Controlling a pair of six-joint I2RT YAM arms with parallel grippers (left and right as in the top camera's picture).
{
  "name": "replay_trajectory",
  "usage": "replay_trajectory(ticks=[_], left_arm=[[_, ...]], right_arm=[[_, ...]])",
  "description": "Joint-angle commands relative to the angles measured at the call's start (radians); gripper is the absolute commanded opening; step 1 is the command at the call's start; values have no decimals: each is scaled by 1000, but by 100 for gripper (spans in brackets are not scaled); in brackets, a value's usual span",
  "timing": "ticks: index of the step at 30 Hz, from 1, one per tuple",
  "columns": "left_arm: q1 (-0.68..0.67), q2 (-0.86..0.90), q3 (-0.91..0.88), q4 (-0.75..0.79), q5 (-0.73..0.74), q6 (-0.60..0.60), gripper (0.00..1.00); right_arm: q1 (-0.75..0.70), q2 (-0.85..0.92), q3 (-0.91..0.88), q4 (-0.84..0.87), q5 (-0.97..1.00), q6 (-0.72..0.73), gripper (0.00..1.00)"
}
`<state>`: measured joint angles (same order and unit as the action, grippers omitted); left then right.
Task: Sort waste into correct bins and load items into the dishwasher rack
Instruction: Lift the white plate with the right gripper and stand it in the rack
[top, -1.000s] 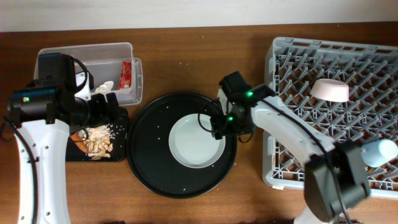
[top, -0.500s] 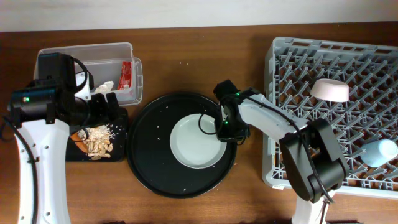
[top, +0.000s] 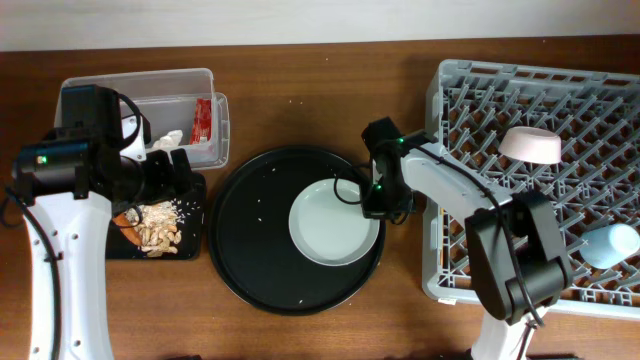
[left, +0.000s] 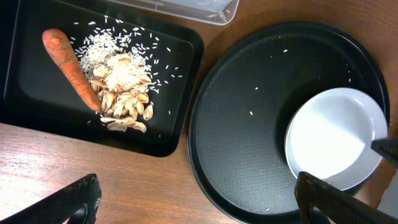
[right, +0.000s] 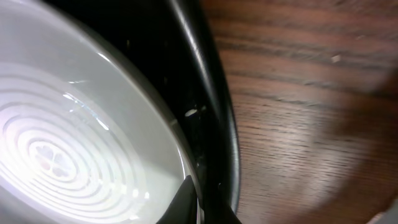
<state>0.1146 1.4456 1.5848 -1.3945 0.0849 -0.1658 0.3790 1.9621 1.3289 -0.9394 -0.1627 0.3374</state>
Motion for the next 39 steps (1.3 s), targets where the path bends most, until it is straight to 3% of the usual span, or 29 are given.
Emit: replay_trajectory(ticks=[1,6,13,17,19,23,29,39], left_arm=[[7,-8,13,1,-4,-5,99],[7,-8,13,2,-4,-5,99],[7,-8,13,2,-4,-5,99],[7,-8,13,2,-3,-5,99],[7,-8,13,2,-3,-5,99],[7,-8,13,2,-3,-5,99],[7,-8,13,5,-3,-5,99],[7,-8,13,10,-3,-5,99]], right_arm=[[-13,-117,56,-49,125,8,4],[-14,-321,84,-87,289,-19,4],[-14,-613,91,-64,948,-76,4],[-14,-642,90,-29,1349,-78,4],[-35,-623,90,13,1453,-78,4],[-146,-531,90,40,1437,-75,4],[-240,-382,90,69,1215,-67,4],[-243,-227,90,132,1178,-67,4]])
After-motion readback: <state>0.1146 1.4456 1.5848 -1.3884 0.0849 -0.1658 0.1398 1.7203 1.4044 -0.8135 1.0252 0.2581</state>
